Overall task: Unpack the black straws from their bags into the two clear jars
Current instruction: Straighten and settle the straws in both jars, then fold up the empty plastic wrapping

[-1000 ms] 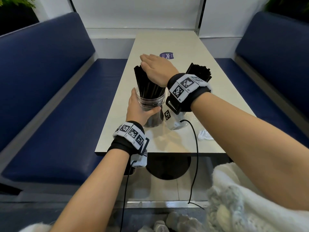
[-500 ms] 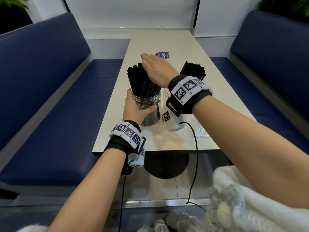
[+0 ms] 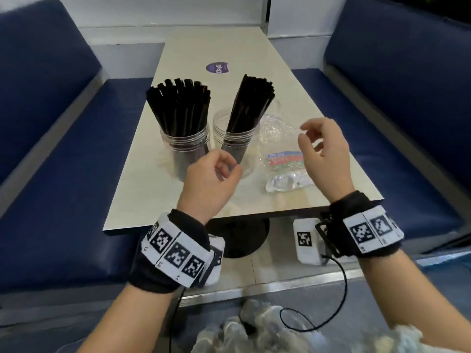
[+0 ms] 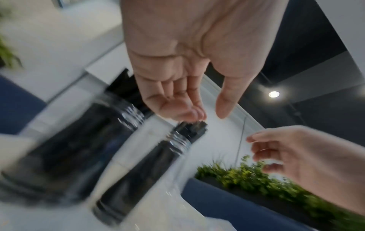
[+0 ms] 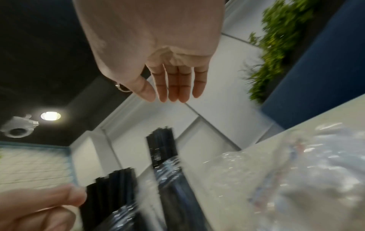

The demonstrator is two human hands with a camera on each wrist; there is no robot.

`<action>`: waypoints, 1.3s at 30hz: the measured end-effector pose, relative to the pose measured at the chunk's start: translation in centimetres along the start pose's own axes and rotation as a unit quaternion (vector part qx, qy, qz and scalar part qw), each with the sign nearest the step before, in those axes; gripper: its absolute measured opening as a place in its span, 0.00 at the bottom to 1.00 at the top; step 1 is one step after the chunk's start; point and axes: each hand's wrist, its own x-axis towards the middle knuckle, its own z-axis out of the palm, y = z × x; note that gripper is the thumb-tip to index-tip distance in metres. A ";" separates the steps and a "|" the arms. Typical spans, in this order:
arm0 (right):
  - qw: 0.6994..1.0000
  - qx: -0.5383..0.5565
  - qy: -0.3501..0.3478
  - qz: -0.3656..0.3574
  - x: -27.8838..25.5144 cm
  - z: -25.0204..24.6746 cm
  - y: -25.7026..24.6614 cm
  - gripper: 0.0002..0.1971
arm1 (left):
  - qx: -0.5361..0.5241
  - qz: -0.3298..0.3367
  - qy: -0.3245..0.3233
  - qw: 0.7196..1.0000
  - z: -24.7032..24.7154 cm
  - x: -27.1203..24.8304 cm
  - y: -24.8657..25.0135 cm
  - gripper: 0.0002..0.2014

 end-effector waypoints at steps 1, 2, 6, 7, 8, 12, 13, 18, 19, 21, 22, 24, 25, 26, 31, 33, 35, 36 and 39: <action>1.000 -0.003 0.012 0.026 0.1 -0.6 1.2 0.07 | -0.002 -0.007 -0.052 0.999 1.4 0.1 0.5 0.07; 0.999 -0.007 0.021 0.049 0.4 -1.0 2.2 0.07 | 0.003 -0.014 -0.099 0.995 2.9 0.4 0.8 0.11; 0.990 -0.023 0.001 0.137 2.5 -1.4 5.9 0.11 | 0.039 -0.010 -0.154 0.987 8.6 3.1 1.9 0.26; 0.987 -0.025 -0.012 0.157 3.2 -1.2 6.7 0.13 | 0.055 -0.016 -0.154 0.986 9.8 3.9 2.2 0.29; 0.984 -0.027 -0.027 0.174 4.0 -1.0 7.4 0.16 | 0.074 -0.028 -0.155 0.985 11.0 4.8 2.4 0.31; 0.958 -0.059 -0.157 0.234 7.1 0.5 9.8 0.33 | 0.114 -0.127 -0.175 0.970 14.6 7.5 2.4 0.35; 0.944 -0.064 -0.194 0.260 7.7 0.9 10.4 0.36 | 0.128 -0.152 -0.181 0.963 15.2 7.9 2.4 0.34; 0.897 -0.090 -0.282 0.327 8.6 2.8 12.6 0.40 | 0.203 -0.223 -0.215 0.929 16.8 9.0 2.6 0.29; 0.895 -0.103 -0.290 0.323 8.7 3.0 12.8 0.37 | 0.229 -0.206 -0.218 0.926 17.0 9.2 2.4 0.24; 0.891 -0.125 -0.312 0.306 8.6 3.2 13.0 0.23 | 0.280 -0.164 -0.242 0.914 17.4 9.2 1.7 0.16; 0.886 -0.136 -0.326 0.301 8.6 3.1 12.8 0.13 | 0.306 -0.145 -0.257 0.905 17.6 9.4 1.2 0.15; 0.887 -0.143 -0.342 0.276 8.5 2.9 12.6 0.13 | 0.302 -0.132 -0.252 0.910 17.7 9.3 1.1 0.16; 0.891 -0.134 -0.348 0.258 8.5 2.8 12.7 0.13 | 0.250 -0.145 -0.226 0.930 17.6 9.2 1.3 0.19; 0.899 -0.108 -0.343 0.250 8.4 2.4 12.4 0.08 | 0.185 -0.159 -0.199 0.949 17.5 9.2 1.1 0.26; 0.909 -0.019 -0.387 0.153 6.9 -2.6 10.1 0.13 | 0.081 -0.106 -0.198 0.971 16.3 7.9 3.1 0.62; 0.900 0.002 -0.426 0.094 6.1 -4.8 9.1 0.11 | 0.104 -0.055 -0.209 0.971 16.0 7.2 4.2 0.57; 0.901 0.041 -0.428 0.059 5.6 -6.6 8.1 0.11 | 0.096 0.012 -0.206 0.974 16.2 6.5 5.2 0.45; 0.915 0.053 -0.399 0.035 5.4 -7.1 7.8 0.11 | 0.061 0.029 -0.201 0.977 16.2 6.3 5.4 0.36; 0.972 0.006 -0.223 -0.079 5.0 -8.2 7.3 0.08 | -0.076 0.009 -0.190 0.979 15.7 5.5 6.1 0.15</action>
